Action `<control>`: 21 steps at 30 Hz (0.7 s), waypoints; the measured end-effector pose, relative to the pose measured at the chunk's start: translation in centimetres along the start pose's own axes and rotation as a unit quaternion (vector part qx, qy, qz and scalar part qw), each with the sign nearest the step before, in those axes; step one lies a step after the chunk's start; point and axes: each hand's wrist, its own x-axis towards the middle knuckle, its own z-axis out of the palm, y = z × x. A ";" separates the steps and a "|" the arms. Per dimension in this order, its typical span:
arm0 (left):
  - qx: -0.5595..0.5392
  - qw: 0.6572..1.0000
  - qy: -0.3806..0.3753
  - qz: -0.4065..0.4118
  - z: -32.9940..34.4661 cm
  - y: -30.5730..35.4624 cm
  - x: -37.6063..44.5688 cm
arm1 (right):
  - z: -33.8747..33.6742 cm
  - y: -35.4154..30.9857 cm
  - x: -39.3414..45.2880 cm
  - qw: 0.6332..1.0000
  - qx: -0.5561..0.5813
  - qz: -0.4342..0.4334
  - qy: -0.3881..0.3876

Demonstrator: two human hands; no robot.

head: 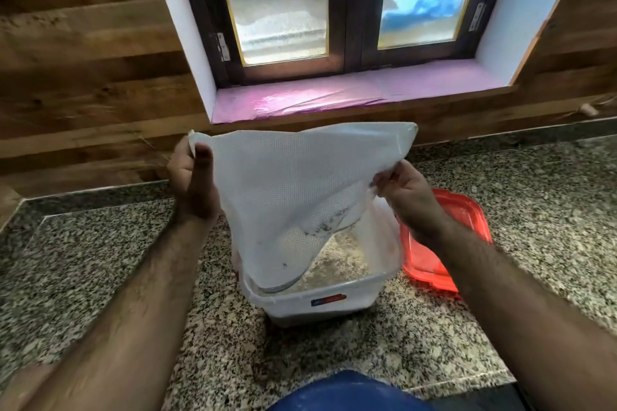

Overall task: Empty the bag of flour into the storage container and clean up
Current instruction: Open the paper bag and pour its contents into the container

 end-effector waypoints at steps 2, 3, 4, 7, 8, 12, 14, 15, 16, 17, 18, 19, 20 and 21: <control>0.046 0.998 0.010 0.047 -0.1 1.6 0.0 | 0.1 0.3 0.0 1.000 -0.020 0.012 0.000; 0.124 0.989 0.010 0.082 0.0 2.3 0.1 | 0.2 0.5 -0.1 1.000 -0.019 0.017 -0.001; 0.221 0.966 -0.002 0.131 0.2 2.9 0.2 | 0.2 0.7 -0.1 1.000 -0.016 0.022 -0.001; 0.467 0.840 -0.113 0.252 2.5 5.3 -0.4 | 0.5 0.8 -0.1 1.000 -0.005 0.020 -0.005; 0.509 0.804 -0.159 0.264 3.8 6.1 -0.7 | 0.6 0.5 -0.2 1.000 0.000 0.016 -0.011; 0.549 0.762 -0.214 0.269 8.2 5.6 -0.8 | 1.0 -0.4 -0.3 0.999 0.027 0.015 -0.043; 0.519 0.775 -0.205 0.295 9.1 5.1 0.1 | 0.7 -0.5 -0.3 0.998 0.033 0.006 -0.054; 0.505 0.778 -0.208 0.311 9.4 5.1 0.5 | 0.4 -0.5 -0.3 0.997 0.040 0.003 -0.065; 0.490 0.778 -0.212 0.330 9.4 5.2 0.9 | -0.1 -0.6 -0.5 0.995 0.055 0.008 -0.086; 0.476 0.779 -0.212 0.349 9.4 5.4 1.2 | -0.5 -0.7 -0.7 0.990 0.081 0.021 -0.114; 0.460 0.782 -0.209 0.364 9.3 5.8 1.4 | -1.0 -0.9 -0.9 0.985 0.090 0.037 -0.143; 0.444 0.788 -0.203 0.376 9.2 6.1 1.5 | -1.3 -0.8 -1.1 0.983 0.070 0.048 -0.163; 0.429 0.795 -0.195 0.383 9.2 6.2 1.7 | -1.5 -0.7 -1.3 0.984 0.016 0.051 -0.171; 0.420 0.799 -0.189 0.386 9.1 6.1 1.8 | -1.3 -0.5 -1.4 0.983 -0.050 0.049 -0.168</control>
